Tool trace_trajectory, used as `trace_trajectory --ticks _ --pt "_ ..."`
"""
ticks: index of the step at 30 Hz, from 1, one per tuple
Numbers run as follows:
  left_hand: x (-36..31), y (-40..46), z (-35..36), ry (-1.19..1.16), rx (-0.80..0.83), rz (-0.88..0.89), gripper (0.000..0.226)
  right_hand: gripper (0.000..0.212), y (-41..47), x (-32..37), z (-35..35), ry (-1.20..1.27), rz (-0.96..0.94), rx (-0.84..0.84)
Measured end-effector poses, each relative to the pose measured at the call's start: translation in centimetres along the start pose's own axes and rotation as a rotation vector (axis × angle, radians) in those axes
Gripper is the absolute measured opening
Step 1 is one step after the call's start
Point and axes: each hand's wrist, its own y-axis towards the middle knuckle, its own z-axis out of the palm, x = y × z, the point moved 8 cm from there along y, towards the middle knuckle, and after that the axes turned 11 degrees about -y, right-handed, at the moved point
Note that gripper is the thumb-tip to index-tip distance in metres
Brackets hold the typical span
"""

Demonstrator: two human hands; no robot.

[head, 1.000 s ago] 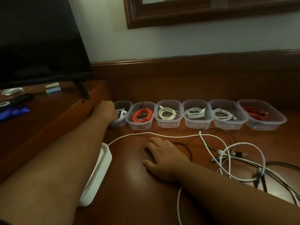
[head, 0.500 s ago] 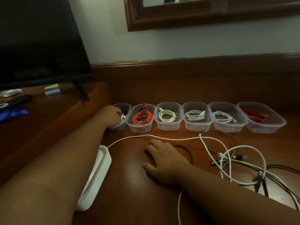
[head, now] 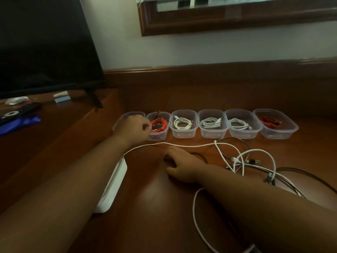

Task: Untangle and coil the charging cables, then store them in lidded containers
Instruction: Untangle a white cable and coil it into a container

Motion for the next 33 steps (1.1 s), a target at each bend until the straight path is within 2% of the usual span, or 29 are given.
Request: trace_trajectory --ticks 4,6,11,13,16,19,21,23,25,28,29,31,33 --pt "-0.1 -3.0 3.5 0.235 0.351 -0.082 0.026 0.045 -2.2 0.7 -0.8 -0.147 0.002 0.007" --pt "1.0 -4.4 4.5 0.331 0.419 -0.144 0.033 0.047 -3.7 0.8 -1.1 -0.181 0.024 0.007" --pt "1.7 -5.0 4.2 0.311 0.341 -0.251 0.026 0.039 -7.3 0.2 -2.8 -0.098 0.123 -0.034" --pt "1.7 -4.7 4.3 0.308 0.378 -0.260 0.020 0.039 -8.6 -0.2 -3.3 -0.076 0.161 -0.030" --pt "1.8 -4.2 4.5 0.343 0.422 -0.273 0.026 0.035 -10.5 -0.6 -3.9 -0.077 0.193 -0.030" --pt "0.0 -3.2 2.9 0.272 0.252 -0.261 0.038 0.031 -12.0 -0.5 -4.8 -0.100 0.188 -0.076" --pt "-3.0 -2.5 0.4 0.147 0.037 -0.209 0.025 0.028 -12.6 -0.6 -5.7 -0.041 0.212 -0.129" --pt "-6.4 -2.5 -2.0 -0.143 -0.142 -0.168 0.005 0.026 -12.8 -0.9 -6.6 0.114 0.249 -0.205" --pt "-9.5 -2.9 -3.7 -0.468 -0.227 -0.170 0.005 0.033 -12.7 -0.8 -7.7 0.296 0.279 -0.299" --pt "-13.6 -4.2 -4.4 -0.875 -0.203 -0.217 0.013 0.060 -12.5 0.2 -9.3 0.486 0.305 -0.378" --pt "-14.9 -4.9 -4.5 -0.968 -0.178 -0.216 0.016 0.057 -12.4 0.7 -9.8 0.506 0.304 -0.376" --pt "-16.7 -6.2 -4.6 -1.058 -0.147 -0.199 0.020 0.029 -12.8 1.6 -10.6 0.552 0.288 -0.350" --pt "-17.1 -7.2 -4.9 -1.069 -0.140 -0.188 0.017 0.025 -13.8 2.1 -11.2 0.613 0.286 -0.343"
